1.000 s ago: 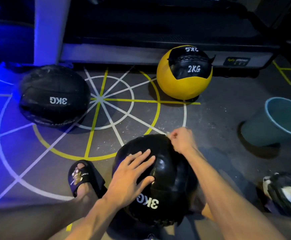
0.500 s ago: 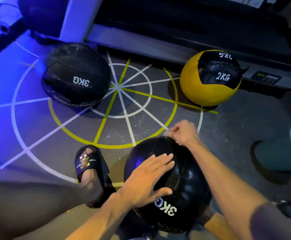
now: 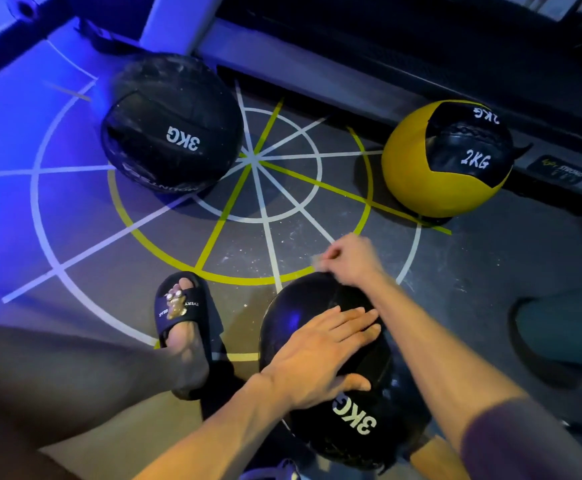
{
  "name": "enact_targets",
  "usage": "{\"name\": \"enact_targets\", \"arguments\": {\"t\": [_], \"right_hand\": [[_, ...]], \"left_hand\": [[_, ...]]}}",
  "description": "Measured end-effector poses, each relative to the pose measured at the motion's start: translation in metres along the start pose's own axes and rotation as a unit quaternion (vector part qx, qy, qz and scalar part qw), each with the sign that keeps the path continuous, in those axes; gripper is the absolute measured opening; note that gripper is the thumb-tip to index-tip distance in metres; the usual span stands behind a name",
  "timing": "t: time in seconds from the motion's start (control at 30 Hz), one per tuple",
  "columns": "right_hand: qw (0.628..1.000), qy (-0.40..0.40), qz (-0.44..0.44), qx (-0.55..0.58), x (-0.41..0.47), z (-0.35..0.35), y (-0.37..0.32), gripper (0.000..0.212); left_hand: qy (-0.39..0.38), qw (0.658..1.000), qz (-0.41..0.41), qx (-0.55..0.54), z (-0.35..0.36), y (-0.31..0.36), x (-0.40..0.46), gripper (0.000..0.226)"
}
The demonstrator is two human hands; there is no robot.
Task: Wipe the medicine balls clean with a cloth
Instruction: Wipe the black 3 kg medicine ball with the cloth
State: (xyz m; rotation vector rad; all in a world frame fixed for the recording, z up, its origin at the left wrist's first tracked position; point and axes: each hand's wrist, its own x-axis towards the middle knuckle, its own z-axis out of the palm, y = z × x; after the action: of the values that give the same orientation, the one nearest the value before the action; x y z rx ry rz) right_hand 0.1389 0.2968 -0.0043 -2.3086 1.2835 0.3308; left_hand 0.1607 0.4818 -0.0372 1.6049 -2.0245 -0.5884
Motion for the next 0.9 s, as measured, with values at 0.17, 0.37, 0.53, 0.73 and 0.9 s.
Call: {"name": "enact_targets", "arguments": {"t": [0.17,0.37,0.53,0.73,0.9], "right_hand": [[0.997,-0.037,-0.053,-0.048,0.002,0.003,-0.015,0.006],[0.996,-0.001,0.078,-0.045,0.012,-0.031,0.050,0.013],[0.997,-0.027,0.070,-0.017,0.013,-0.031,0.041,0.002],[0.993,-0.003,0.114,-0.005,-0.004,-0.037,0.070,0.016],[0.991,0.005,0.136,0.008,-0.026,-0.033,0.100,0.038]], "left_hand": [[0.001,1.000,0.012,0.004,0.002,-0.004,0.003,0.078],[0.113,0.985,-0.129,-0.005,0.013,-0.001,-0.015,0.101],[0.038,0.995,-0.084,-0.029,0.009,-0.006,-0.012,0.104],[0.122,0.961,-0.243,-0.056,0.016,-0.011,-0.023,0.128],[0.166,0.886,-0.408,-0.142,0.010,0.000,-0.029,0.134]]}}
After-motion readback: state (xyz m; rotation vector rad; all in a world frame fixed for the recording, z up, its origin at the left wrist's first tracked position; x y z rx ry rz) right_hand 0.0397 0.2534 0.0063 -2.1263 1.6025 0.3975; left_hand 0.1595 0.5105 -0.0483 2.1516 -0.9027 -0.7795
